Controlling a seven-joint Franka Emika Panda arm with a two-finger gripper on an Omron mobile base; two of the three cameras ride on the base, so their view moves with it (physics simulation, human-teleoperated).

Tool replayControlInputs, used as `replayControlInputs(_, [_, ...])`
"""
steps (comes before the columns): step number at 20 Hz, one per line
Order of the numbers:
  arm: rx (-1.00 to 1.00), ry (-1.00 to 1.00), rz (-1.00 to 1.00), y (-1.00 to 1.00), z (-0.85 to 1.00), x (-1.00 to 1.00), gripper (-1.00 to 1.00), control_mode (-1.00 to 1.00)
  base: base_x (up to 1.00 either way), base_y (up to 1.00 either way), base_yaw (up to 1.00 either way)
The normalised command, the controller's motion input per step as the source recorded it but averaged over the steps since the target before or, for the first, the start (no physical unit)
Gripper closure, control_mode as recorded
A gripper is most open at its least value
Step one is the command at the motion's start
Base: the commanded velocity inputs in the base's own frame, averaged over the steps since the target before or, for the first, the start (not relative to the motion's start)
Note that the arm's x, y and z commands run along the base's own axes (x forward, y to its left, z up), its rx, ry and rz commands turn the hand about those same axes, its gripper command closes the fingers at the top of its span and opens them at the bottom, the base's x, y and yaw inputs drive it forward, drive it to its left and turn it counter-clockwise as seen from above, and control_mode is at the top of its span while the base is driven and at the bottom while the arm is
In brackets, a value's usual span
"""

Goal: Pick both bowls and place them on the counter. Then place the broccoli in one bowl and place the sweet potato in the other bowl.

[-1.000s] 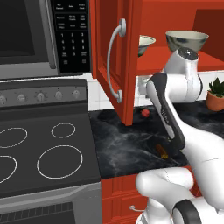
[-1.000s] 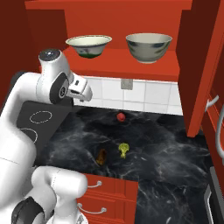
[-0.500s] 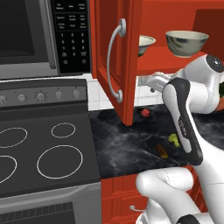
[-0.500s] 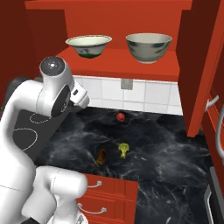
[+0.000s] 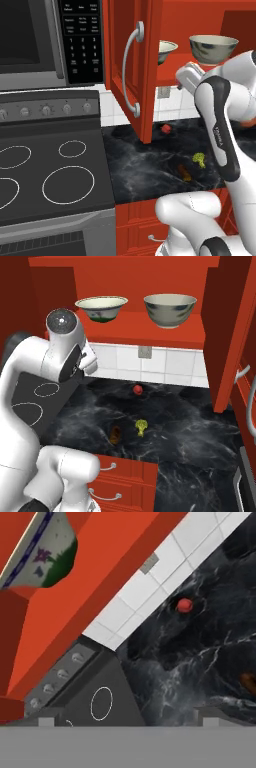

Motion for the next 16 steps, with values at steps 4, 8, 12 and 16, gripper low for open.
replayControlInputs(4, [0.18, 0.07, -0.17, -0.09, 0.46, 0.03, -1.00, -1.00, 0.00, 0.00, 0.00])
replayControlInputs(8, [0.25, 0.06, -0.12, -0.14, 0.41, 0.00, -1.00, -1.00, 0.00, 0.00, 0.00])
replayControlInputs(12, [0.23, 0.00, 0.00, -0.02, 0.30, 0.05, -1.00, -1.00, 0.00, 0.00, 0.00])
replayControlInputs(16, [0.21, 0.00, 0.00, 0.00, 0.26, 0.13, -1.00, -1.00, 0.00, 0.00, 0.00])
